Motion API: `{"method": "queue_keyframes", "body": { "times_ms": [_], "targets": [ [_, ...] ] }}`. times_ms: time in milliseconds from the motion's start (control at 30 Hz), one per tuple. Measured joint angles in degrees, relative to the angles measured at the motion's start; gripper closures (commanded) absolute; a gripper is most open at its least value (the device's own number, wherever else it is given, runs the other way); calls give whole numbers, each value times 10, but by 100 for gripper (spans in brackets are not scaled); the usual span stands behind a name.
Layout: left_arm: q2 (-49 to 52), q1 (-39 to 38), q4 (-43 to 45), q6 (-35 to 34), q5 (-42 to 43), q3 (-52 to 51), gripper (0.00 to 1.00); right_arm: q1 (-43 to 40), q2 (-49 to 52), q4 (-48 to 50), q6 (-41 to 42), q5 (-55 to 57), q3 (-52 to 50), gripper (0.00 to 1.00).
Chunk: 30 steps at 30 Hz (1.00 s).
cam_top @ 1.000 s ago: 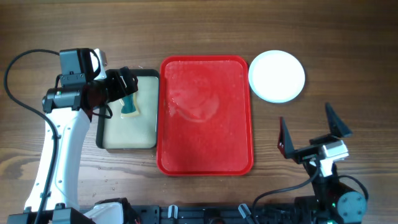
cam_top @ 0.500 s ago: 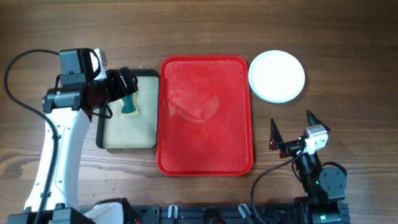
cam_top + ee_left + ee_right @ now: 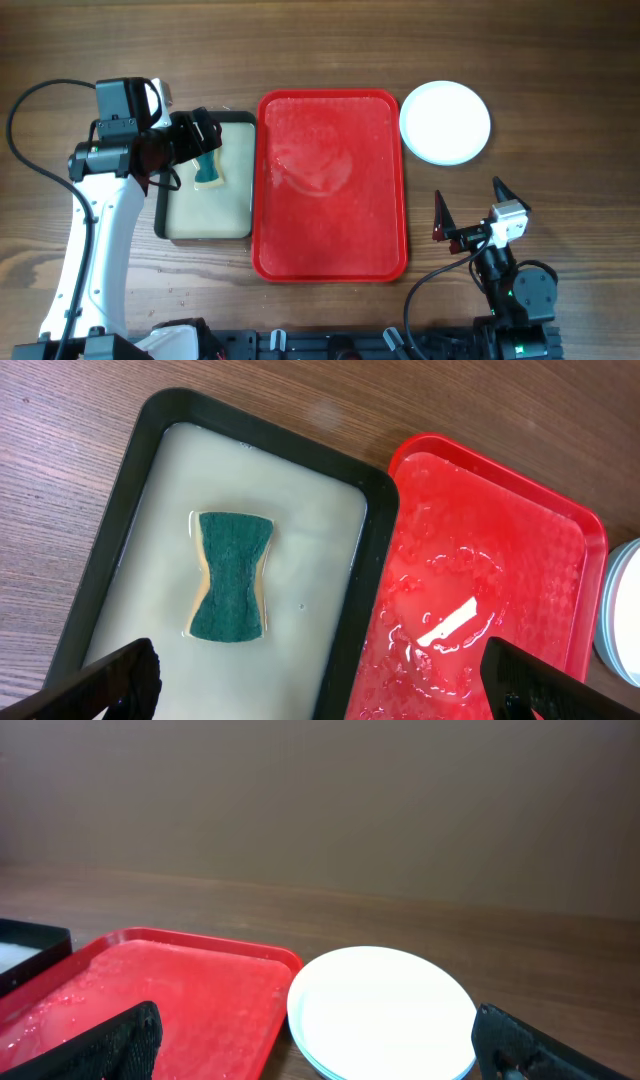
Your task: Clean dirty plates on tray and stack at the side
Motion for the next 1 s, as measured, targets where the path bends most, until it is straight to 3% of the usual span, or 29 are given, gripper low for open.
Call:
{"method": "queue_keyframes", "body": {
  "times_ms": [500, 800, 1000],
  "targets": [
    [-36, 0, -1, 0, 0, 0, 0, 0, 0, 0, 0, 0, 0, 0],
    [-349, 0, 0, 0, -18, -2, 0, 0, 0, 0, 0, 0, 0, 0],
    [-577, 0, -2, 0, -22, -148, 0, 0, -1, 0, 0, 0, 0, 0]
  ]
}}
